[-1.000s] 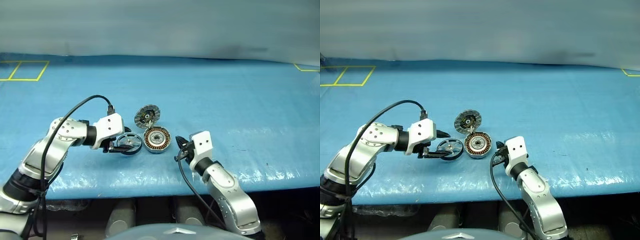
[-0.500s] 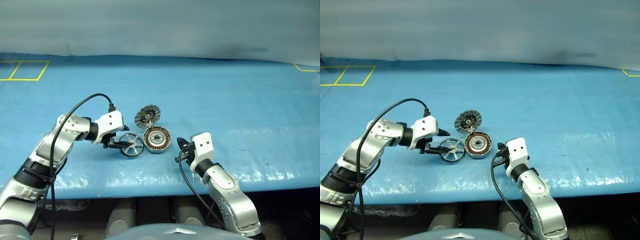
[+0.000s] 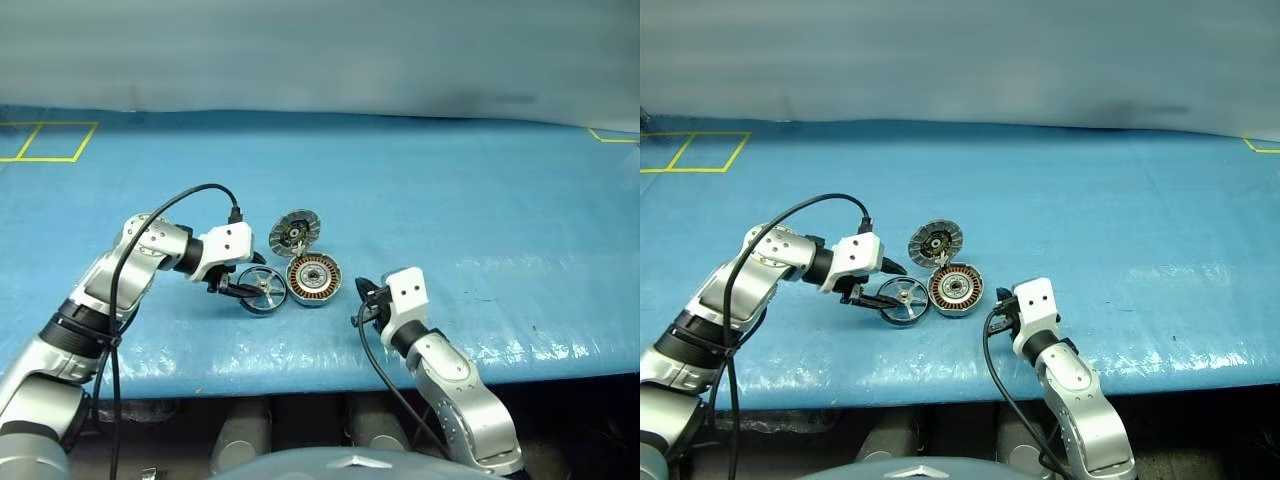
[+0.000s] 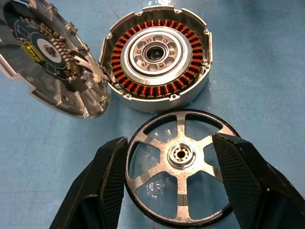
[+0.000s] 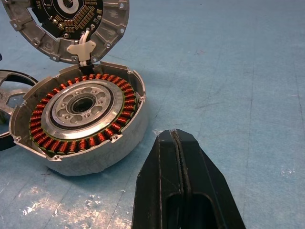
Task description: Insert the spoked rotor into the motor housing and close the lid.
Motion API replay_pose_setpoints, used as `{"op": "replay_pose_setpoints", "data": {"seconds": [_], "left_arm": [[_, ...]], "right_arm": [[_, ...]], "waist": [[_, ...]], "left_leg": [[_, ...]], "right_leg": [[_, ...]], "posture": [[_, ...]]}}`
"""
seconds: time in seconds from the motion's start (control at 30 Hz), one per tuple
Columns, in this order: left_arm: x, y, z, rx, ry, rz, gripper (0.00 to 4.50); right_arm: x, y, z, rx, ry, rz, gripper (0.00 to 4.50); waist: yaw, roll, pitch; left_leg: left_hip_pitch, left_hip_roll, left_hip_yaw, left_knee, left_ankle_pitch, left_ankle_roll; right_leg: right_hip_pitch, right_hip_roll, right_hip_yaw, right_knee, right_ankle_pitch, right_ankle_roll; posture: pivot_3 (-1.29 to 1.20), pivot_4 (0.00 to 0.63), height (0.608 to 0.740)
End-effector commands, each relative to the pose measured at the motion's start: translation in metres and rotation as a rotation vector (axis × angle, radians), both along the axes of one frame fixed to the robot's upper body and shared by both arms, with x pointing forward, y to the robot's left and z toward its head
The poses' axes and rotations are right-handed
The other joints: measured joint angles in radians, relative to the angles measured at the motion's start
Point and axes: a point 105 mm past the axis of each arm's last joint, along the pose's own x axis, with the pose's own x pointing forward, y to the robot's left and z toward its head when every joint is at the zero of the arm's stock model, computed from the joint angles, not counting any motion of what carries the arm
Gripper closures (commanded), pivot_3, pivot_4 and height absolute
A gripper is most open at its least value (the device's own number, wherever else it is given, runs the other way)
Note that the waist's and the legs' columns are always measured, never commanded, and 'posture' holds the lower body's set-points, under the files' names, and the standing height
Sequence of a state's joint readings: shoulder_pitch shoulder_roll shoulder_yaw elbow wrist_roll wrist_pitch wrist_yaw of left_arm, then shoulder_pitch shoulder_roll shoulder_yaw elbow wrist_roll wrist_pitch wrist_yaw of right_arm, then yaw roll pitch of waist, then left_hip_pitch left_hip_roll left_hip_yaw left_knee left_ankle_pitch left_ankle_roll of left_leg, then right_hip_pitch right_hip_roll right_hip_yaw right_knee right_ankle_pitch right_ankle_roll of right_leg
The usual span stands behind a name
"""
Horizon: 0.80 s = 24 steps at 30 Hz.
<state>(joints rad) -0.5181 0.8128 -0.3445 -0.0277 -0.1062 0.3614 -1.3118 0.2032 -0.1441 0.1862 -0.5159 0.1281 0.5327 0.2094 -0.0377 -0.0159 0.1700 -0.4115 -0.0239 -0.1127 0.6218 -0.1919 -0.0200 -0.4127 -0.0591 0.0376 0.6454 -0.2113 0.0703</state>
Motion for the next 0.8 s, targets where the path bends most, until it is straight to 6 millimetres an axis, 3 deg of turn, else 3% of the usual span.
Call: {"op": "replay_pose_setpoints", "data": {"seconds": [0.03,0.5,0.8], "left_arm": [[-0.001,0.002,0.004,0.027,-0.005,-0.028,1.42],[0.017,-0.002,-0.007,0.073,-0.019,-0.027,1.42],[0.018,-0.002,-0.006,0.094,-0.014,-0.068,1.42]], "right_arm": [[0.001,0.001,0.014,0.017,-0.057,-0.003,4.5],[0.001,0.002,0.014,0.019,-0.057,-0.003,4.5],[0.001,0.001,0.015,0.019,-0.06,-0.014,4.5]], "waist": [[0.0,0.0,0.0],[0.0,0.0,0.0],[-0.001,0.0,0.0]], "left_leg": [[0.0,0.0,0.0,0.0,0.0,0.0],[0.0,0.0,0.0,0.001,0.0,0.0],[0.0,0.0,0.0,0.001,0.0,0.0]], "right_leg": [[0.0,0.0,0.0,0.0,0.0,0.0],[0.0,0.0,0.0,0.0,0.0,0.0],[0.0,0.0,0.0,0.001,0.0,0.0]], "posture": [[0.0,0.15,0.74],[0.0,0.15,0.74],[0.0,0.15,0.74]]}}
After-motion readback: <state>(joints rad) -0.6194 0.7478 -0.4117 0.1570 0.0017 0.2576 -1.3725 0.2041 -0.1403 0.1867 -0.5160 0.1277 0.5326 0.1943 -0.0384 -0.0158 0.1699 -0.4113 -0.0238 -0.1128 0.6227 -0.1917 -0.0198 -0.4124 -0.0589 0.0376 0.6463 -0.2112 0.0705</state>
